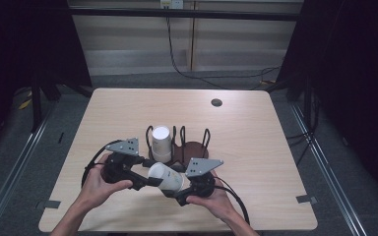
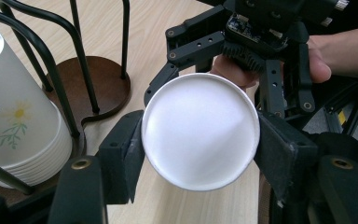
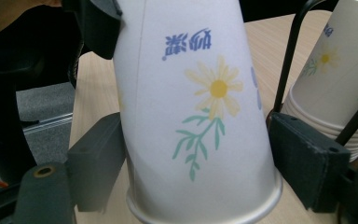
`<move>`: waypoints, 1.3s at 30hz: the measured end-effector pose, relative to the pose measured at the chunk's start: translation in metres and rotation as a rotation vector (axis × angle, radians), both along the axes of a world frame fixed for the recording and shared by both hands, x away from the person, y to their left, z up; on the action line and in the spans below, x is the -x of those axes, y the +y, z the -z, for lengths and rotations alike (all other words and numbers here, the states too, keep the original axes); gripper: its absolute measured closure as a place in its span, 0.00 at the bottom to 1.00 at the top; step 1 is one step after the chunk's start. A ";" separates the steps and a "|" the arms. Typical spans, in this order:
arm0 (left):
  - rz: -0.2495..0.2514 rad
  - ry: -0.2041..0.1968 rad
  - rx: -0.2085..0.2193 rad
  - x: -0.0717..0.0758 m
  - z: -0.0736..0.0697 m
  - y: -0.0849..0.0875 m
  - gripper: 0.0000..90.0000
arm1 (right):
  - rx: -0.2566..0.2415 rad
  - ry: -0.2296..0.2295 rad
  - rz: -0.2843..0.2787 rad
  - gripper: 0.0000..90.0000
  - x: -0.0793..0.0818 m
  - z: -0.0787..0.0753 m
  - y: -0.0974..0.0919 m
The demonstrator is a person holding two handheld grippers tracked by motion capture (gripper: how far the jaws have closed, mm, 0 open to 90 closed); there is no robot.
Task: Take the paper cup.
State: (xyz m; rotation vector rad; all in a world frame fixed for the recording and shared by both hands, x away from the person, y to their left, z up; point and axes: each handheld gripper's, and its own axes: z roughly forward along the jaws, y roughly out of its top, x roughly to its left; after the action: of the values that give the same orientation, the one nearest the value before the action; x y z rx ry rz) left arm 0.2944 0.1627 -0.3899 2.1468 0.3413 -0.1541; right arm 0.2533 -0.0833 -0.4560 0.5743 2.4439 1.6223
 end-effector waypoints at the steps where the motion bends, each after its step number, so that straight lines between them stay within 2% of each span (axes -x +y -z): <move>1: 0.002 0.004 -0.001 0.000 0.000 0.000 0.41 | 0.004 -0.005 -0.005 0.26 0.001 0.000 0.000; 11: 0.000 0.028 0.001 -0.002 0.002 0.001 0.41 | 0.021 0.008 -0.017 0.29 0.002 0.000 0.000; 16: 0.002 0.019 -0.009 -0.001 0.003 0.000 0.40 | 0.027 0.021 -0.020 0.30 0.002 0.000 0.000; 18: -0.007 0.020 -0.008 -0.002 0.003 0.000 0.38 | 0.020 0.031 -0.019 0.31 0.002 0.000 0.000; 19: -0.007 0.026 -0.008 -0.002 0.003 0.000 0.32 | 0.015 0.038 -0.013 0.31 0.001 -0.001 -0.001; 20: -0.017 0.027 -0.014 -0.003 0.004 0.000 0.32 | 0.015 0.038 -0.013 0.31 0.001 -0.001 -0.001; 21: -0.024 0.020 -0.012 -0.003 0.003 0.001 0.28 | 0.010 0.049 -0.007 0.31 0.000 -0.001 -0.003; 25: -0.034 0.009 -0.008 -0.003 0.003 0.003 0.25 | 0.012 0.057 -0.006 0.31 -0.001 -0.001 -0.005; 28: -0.045 -0.002 -0.026 -0.003 0.004 0.002 0.20 | 0.014 0.063 0.000 0.31 -0.001 -0.002 -0.006; 30: -0.046 -0.001 -0.028 -0.003 0.006 0.002 0.20 | 0.014 0.066 0.004 0.31 -0.002 -0.003 -0.008; 32: -0.048 -0.016 -0.036 -0.002 0.007 0.002 0.21 | 0.013 0.069 0.007 0.31 -0.002 -0.004 -0.010; 39: -0.056 -0.036 -0.025 0.001 0.010 0.004 0.22 | 0.015 0.082 0.040 0.31 -0.005 -0.007 -0.017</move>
State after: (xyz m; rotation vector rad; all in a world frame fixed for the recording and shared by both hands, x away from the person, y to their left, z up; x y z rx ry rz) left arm 0.2932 0.1665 -0.3996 2.1601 0.3835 -0.0797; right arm 0.2578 -0.1004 -0.4494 0.6956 2.4822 1.5949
